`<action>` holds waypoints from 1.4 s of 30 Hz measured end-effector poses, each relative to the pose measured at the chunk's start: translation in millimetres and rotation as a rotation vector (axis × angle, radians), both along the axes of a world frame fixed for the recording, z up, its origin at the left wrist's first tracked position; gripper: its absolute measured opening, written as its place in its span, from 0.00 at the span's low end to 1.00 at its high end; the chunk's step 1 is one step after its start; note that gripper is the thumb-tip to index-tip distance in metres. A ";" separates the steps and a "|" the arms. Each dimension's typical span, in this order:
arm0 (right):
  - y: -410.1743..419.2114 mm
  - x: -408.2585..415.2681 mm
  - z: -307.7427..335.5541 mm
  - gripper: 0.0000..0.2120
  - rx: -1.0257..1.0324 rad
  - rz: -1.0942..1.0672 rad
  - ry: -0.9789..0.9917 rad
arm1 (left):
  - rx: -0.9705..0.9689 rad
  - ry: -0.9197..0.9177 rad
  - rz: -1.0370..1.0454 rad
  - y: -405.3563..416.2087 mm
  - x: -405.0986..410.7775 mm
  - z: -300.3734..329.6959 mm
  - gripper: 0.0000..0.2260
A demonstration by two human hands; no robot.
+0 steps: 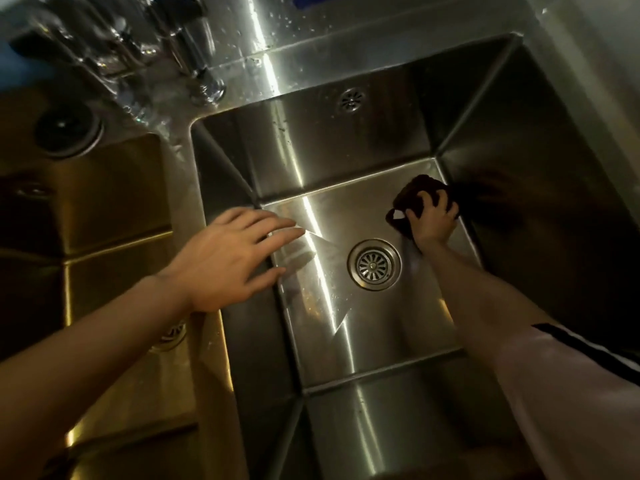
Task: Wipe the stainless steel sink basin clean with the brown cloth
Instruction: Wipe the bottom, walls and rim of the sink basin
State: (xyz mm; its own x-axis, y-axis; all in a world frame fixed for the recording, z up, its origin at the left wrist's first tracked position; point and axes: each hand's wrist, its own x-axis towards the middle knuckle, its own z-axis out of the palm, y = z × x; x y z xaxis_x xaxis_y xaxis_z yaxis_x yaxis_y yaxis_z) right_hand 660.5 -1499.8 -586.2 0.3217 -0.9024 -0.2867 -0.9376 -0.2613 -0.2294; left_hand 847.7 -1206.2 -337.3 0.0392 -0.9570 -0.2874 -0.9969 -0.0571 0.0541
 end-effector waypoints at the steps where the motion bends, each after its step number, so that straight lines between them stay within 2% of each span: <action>1: -4.7 3.2 -1.8 0.23 -0.007 0.012 -0.001 | -0.004 0.000 0.003 0.9 0.5 -0.6 0.26; 6: -24.4 21.2 -6.9 0.19 -0.053 0.015 -0.117 | -0.074 0.002 -0.010 -0.3 0.5 -2.6 0.25; 10: -30.4 40.3 -8.6 0.18 -0.086 -0.136 -0.255 | -0.116 -0.005 -0.030 -1.2 1.3 -2.0 0.23; 14: -45.0 64.4 -1.8 0.17 -0.089 -0.358 -0.435 | -0.062 0.016 -0.032 -2.3 2.0 1.9 0.23; 17: -46.8 72.4 1.4 0.17 -0.108 -0.431 -0.481 | -0.018 0.036 -0.035 -0.9 3.7 2.0 0.24; 25: -45.9 70.8 18.6 0.17 -0.172 -0.448 -0.571 | -0.010 0.033 -0.037 -0.5 4.3 -0.5 0.23; 42: -47.6 70.9 131.0 0.15 -0.481 -0.334 -0.866 | 0.043 0.025 0.012 1.2 3.6 -1.3 0.25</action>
State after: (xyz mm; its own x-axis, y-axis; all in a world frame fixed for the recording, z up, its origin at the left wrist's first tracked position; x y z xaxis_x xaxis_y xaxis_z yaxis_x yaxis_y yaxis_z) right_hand 731.4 -1547.4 -455.2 -0.0413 -0.9410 0.3359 -0.5436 -0.2609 -0.7978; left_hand 851.3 -1205.0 -338.6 0.0426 -0.9431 -0.3297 -0.9945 -0.0715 0.0760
